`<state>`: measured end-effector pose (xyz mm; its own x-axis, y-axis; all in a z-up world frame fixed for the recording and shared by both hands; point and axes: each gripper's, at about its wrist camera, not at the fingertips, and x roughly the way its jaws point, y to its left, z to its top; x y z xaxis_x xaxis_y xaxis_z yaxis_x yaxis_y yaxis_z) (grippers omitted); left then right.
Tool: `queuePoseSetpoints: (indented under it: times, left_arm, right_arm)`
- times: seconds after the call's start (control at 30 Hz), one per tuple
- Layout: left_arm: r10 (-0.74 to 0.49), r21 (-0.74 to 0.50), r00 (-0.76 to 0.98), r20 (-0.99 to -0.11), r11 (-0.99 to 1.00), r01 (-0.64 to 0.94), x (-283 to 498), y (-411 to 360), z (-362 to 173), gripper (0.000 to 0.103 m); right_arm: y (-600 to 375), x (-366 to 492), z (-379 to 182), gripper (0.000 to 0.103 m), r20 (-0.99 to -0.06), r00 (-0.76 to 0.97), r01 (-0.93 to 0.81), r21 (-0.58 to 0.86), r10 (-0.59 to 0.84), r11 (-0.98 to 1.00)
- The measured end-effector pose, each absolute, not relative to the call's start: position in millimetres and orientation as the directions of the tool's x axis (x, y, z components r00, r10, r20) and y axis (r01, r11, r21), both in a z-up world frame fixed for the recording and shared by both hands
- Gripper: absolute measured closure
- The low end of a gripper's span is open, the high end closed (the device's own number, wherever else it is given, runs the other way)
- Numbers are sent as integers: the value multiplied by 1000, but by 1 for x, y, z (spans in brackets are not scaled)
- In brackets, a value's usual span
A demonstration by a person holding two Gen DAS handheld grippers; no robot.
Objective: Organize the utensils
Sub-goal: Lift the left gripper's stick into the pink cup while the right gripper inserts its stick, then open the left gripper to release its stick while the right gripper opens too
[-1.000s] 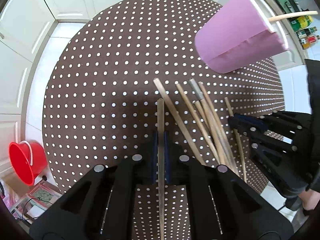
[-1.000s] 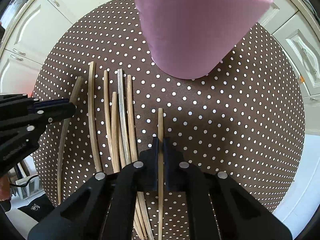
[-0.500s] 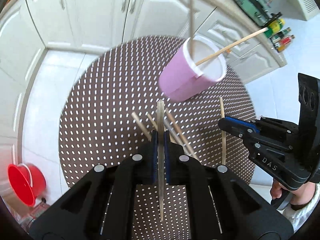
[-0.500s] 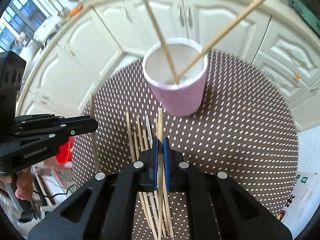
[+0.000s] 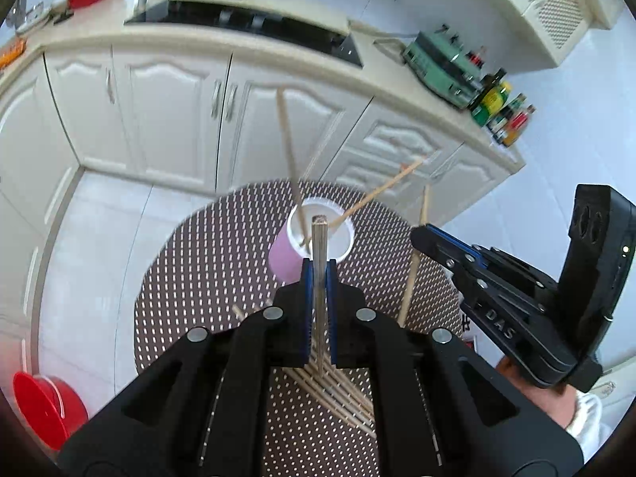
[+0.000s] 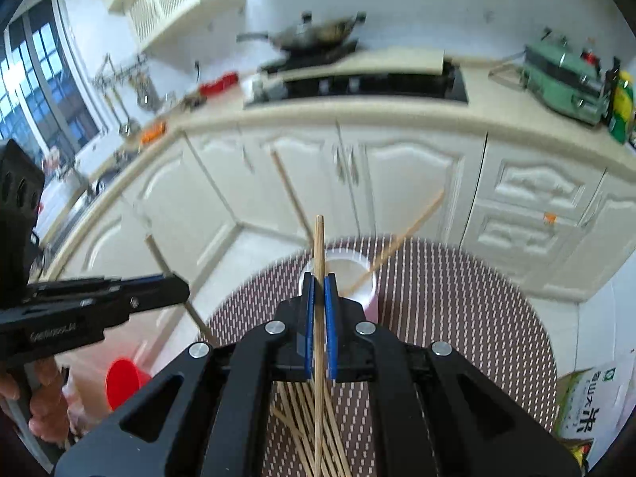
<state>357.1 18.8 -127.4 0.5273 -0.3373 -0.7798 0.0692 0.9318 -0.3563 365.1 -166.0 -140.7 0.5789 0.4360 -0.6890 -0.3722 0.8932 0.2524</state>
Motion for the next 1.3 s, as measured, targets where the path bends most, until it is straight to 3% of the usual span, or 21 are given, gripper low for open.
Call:
queuePoseSetpoints:
  times: [0.27,0.63,1.3]
  left_arm:
    - [-342,-355,621,-706,929,107,369,14,-83,97]
    - [-278,-297,736,-617,949,109,392,14,-47,97]
    - [-207,-246,714,-668,968,50,419,14,-102,97]
  right_arm:
    - [-164,383,-108,99,-560,718,-349,223,413,910]
    - [-159,413,-89,99,-480,787,-335,193,387,922]
    - [-151,435,-127,99,-508,783,-333,143,358,932]
